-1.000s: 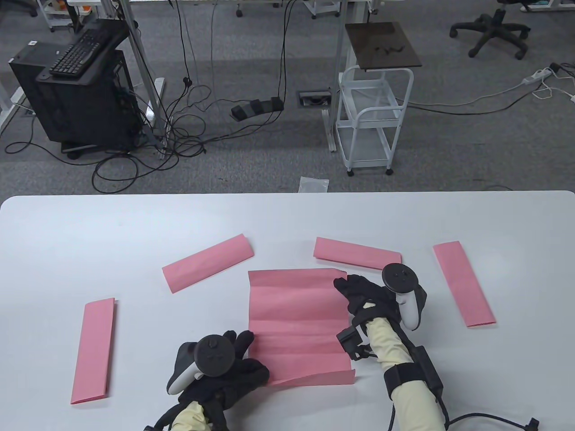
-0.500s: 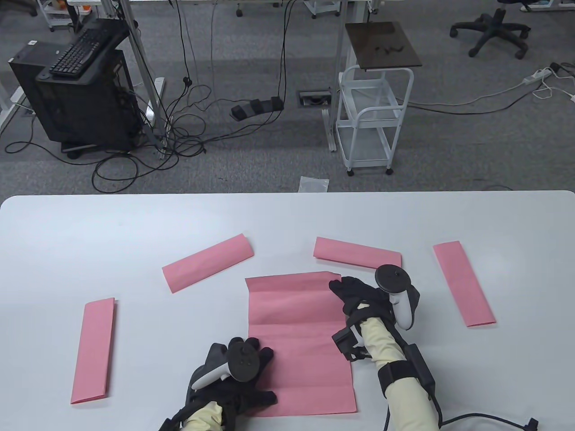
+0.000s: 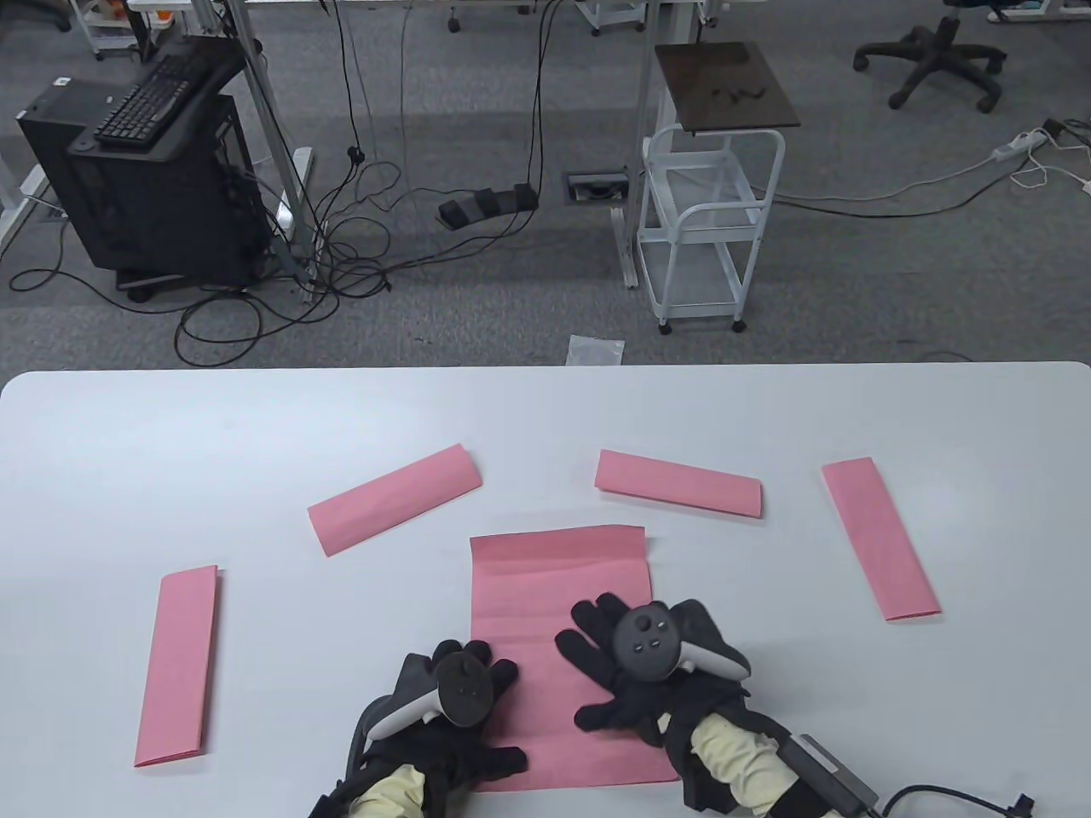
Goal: Unfold complexly folded papers and stack
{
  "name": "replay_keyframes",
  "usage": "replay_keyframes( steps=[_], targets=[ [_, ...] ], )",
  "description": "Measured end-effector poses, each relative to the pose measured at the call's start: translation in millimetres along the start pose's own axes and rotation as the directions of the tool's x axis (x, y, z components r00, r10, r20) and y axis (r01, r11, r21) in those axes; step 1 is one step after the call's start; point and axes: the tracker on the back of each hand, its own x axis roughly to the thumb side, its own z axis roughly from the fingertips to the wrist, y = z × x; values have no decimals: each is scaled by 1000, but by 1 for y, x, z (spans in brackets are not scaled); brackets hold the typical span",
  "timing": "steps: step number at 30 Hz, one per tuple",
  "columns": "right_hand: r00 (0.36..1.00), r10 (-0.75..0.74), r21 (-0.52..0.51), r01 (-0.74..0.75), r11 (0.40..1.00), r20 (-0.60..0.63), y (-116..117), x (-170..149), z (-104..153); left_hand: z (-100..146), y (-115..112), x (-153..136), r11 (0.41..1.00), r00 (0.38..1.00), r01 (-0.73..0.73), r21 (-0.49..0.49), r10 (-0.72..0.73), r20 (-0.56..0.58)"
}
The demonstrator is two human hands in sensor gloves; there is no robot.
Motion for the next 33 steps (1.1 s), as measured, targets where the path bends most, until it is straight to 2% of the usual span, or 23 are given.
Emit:
replay_keyframes(
  steps=[1, 4, 5, 8, 13, 18, 20, 23, 27, 31, 33],
  targets=[
    [1000, 16, 31, -16, 999, -12, 10, 4, -5, 0, 0, 0, 1000, 1000, -6, -7, 6, -3],
    [993, 110, 91, -106, 990, -41, 16, -2, -10, 0, 0, -1, 1000, 1000, -17, -10, 17, -9],
    [996, 64, 74, -60, 995, -58, 16, -6, -8, 0, 0, -1, 1000, 1000, -16, -8, 16, -10],
    [993, 34, 87, -25, 996, -110, 13, -29, 6, 0, 1, -2, 1000, 1000, -24, -4, 24, -20],
    [980, -30, 42, 39, 998, -197, 13, -68, 41, 0, 1, -2, 1000, 999, -29, -7, 29, -17],
    [982, 4, 41, 3, 999, -190, 9, -59, 41, -1, 1, -2, 1000, 1000, -27, -7, 27, -15],
    [985, 61, -8, -63, 998, -161, 5, -47, 40, -1, 2, -2, 999, 999, -32, -13, 32, -10],
    [996, 49, -58, -54, 997, -78, 0, -24, 26, -2, 2, -3, 999, 999, -37, -20, 37, -7],
    [999, 11, 7, -11, 1000, -36, -2, -7, -7, -2, 2, -3, 999, 999, -36, -20, 35, -8],
    [997, 12, 56, -7, 998, -78, 0, -17, -23, -1, 2, -3, 999, 999, -36, -19, 36, -10],
    [991, -34, -12, 33, 999, -129, -8, -32, -22, -1, 2, -2, 999, 999, -36, -20, 36, -9]
  ],
)
